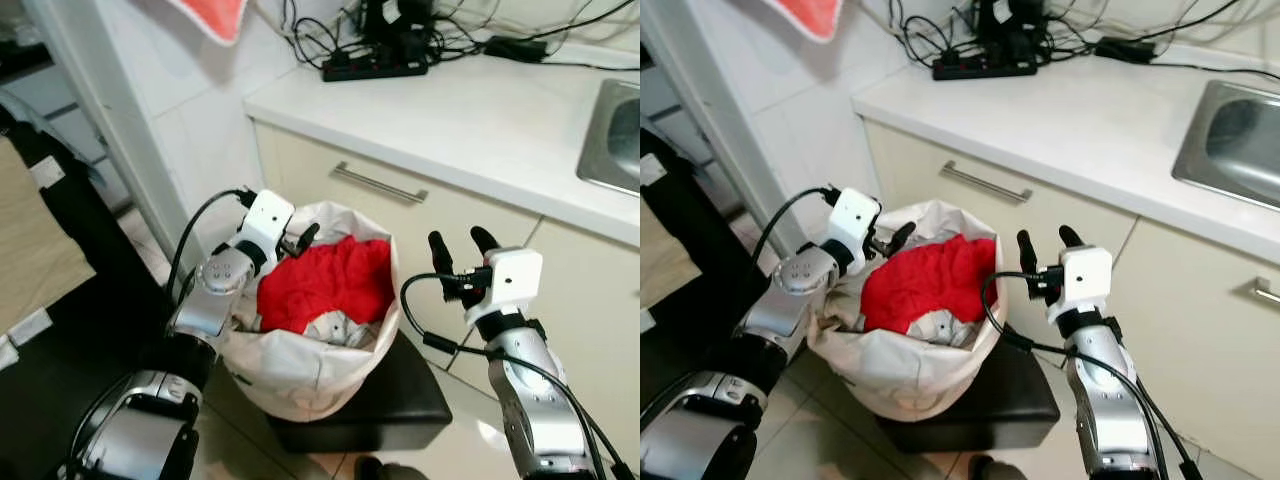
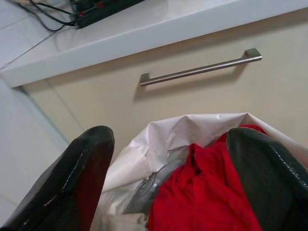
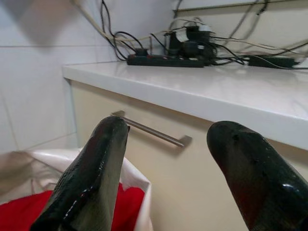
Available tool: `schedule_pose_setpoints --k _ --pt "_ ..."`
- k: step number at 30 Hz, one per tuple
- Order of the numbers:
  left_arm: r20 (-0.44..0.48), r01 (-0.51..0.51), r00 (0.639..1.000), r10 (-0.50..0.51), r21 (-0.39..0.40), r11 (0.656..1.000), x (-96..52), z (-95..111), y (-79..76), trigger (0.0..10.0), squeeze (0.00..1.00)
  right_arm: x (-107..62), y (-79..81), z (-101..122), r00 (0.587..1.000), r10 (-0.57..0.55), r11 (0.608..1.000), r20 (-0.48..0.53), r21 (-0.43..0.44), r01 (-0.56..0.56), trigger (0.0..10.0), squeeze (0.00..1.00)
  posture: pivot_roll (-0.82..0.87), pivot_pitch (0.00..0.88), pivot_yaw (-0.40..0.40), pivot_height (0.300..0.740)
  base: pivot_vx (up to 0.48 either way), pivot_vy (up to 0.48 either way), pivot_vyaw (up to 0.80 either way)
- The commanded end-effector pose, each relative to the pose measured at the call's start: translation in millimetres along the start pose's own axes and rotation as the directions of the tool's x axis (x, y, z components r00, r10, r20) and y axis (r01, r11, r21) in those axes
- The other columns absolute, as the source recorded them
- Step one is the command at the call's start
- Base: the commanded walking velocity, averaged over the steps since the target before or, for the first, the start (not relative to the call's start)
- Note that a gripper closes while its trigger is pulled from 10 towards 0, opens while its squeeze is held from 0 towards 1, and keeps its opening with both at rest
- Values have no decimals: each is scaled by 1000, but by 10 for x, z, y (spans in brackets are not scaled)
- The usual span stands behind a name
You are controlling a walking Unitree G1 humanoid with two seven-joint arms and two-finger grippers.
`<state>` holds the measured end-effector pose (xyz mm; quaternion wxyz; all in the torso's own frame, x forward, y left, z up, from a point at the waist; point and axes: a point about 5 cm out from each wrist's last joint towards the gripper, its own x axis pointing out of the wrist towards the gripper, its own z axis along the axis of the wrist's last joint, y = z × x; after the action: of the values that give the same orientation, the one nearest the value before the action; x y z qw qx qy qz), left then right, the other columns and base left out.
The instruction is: Clothes washing
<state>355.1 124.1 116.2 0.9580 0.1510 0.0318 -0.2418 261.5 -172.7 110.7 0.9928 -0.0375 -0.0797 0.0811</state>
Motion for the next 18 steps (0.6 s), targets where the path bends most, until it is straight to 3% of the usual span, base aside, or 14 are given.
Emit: schedule_pose_setpoints --k 1,7,13,18 --pt "5 -4 1000 4 31 1000 29 47 43 10000 1000 0 15 48 1000 19 1000 10 2 -19 10000 0 -236 0 70 740 0 0 -587" --pt "-14 -21 1000 22 50 999 52 57 139 10000 1000 -1 11 35 999 41 998 -8 -38 -42 10000 0 -249 0 74 740 0 0 -571" --pt "-7 -27 1000 28 37 999 70 55 136 10000 1000 -6 25 24 998 58 997 -22 -54 -59 10000 0 -260 0 77 740 0 0 0" --pt "-64 -27 997 34 98 995 116 44 193 10000 1000 -31 82 58 994 104 993 -18 -46 -105 10000 0 -281 0 84 740 0 0 0"
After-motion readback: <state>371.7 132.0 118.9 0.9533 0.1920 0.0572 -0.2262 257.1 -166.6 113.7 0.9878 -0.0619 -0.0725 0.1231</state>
